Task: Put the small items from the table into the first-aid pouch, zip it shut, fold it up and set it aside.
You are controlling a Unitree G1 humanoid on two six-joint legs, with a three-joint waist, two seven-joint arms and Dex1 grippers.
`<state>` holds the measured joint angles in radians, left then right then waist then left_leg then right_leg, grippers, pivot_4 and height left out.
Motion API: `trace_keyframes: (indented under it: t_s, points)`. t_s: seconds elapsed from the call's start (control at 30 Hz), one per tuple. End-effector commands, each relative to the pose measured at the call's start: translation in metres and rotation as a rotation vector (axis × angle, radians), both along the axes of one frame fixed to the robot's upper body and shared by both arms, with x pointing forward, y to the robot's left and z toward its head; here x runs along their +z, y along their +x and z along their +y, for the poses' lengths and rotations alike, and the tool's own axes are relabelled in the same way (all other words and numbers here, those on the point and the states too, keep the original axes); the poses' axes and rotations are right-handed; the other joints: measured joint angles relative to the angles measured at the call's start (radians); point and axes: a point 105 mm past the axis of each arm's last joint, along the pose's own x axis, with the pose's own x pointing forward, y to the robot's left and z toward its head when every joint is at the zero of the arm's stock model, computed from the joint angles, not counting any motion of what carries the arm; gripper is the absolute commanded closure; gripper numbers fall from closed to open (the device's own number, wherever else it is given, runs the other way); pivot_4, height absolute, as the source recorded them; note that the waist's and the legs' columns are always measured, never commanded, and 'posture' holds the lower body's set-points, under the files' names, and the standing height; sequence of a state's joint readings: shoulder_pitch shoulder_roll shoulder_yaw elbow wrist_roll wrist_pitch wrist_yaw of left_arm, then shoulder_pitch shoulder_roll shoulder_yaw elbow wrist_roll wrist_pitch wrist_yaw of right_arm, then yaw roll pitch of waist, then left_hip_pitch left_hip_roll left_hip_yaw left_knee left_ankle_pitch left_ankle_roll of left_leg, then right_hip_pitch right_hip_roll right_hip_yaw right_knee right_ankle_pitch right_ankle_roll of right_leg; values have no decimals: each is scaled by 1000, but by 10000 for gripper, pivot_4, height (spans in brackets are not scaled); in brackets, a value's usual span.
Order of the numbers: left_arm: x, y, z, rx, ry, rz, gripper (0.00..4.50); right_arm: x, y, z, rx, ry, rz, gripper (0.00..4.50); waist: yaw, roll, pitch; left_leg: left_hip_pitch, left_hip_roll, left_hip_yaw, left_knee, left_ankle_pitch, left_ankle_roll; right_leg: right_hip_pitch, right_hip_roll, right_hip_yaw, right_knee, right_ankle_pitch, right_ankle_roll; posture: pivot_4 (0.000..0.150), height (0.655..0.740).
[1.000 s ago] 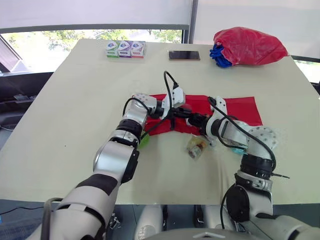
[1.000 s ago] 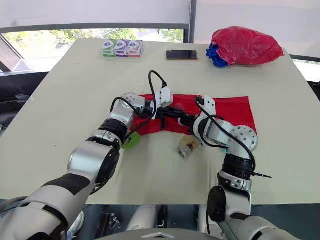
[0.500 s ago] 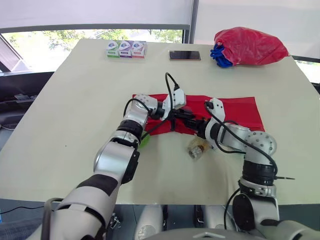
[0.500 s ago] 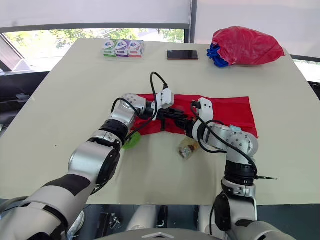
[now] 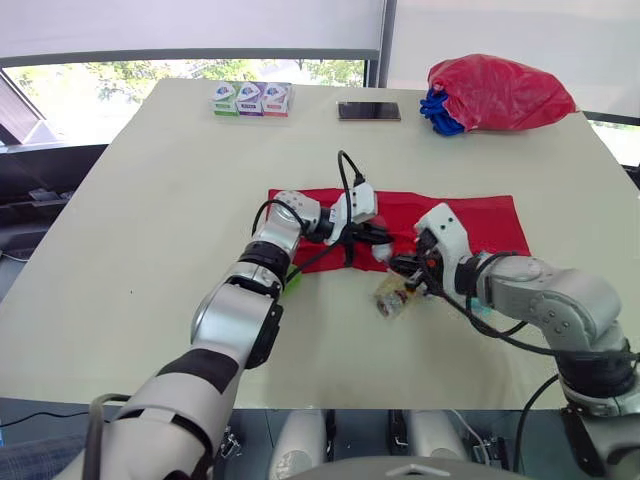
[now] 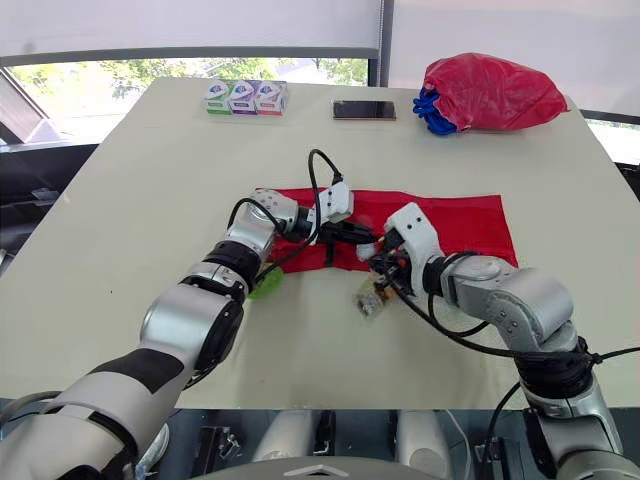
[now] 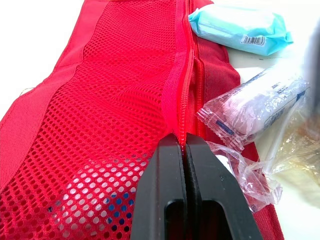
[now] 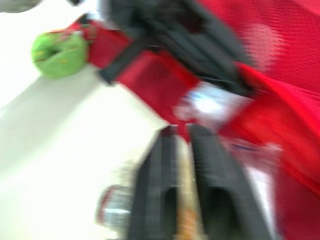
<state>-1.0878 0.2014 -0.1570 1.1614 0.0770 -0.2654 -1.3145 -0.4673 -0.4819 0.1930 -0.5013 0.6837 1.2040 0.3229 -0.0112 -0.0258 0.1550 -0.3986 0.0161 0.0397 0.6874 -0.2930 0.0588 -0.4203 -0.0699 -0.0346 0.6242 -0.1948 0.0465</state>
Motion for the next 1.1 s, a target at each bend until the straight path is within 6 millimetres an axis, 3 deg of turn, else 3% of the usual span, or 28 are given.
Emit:
trace_keyframes:
  t_s: [0.03,0.27,0.73,0.97,1.1]
  points:
    - [3,-2,-6,-28,-2,-10,45000,-2,4,4,15,-18,-53,44709,1,0,0,0,0,0,0,0,0,0,0,0,0,0,0,1500,7400]
    - [4,-3,-7,-34,-4,-8,45000,-15,37,4,-67,-50,-160,44709,1,-1,0,0,-4,0,1,0,0,0,-1,0,0,0,0,1500,7400]
    - [0,-6,-11,-53,-9,2,45000,-3,70,21,-130,55,-310,44709,-2,-1,0,0,-4,0,1,0,0,0,0,0,1,0,0,1500,7400]
    - [0,-6,-11,-52,-11,-6,45000,-4,64,18,-136,60,-321,44709,-1,-1,0,0,-4,0,1,0,0,0,0,0,1,0,0,1500,7400]
    - [5,2,-10,-6,8,-107,45000,3,41,16,-104,99,-273,44709,4,0,0,0,-4,-1,1,0,0,0,-1,0,1,0,0,1500,7400]
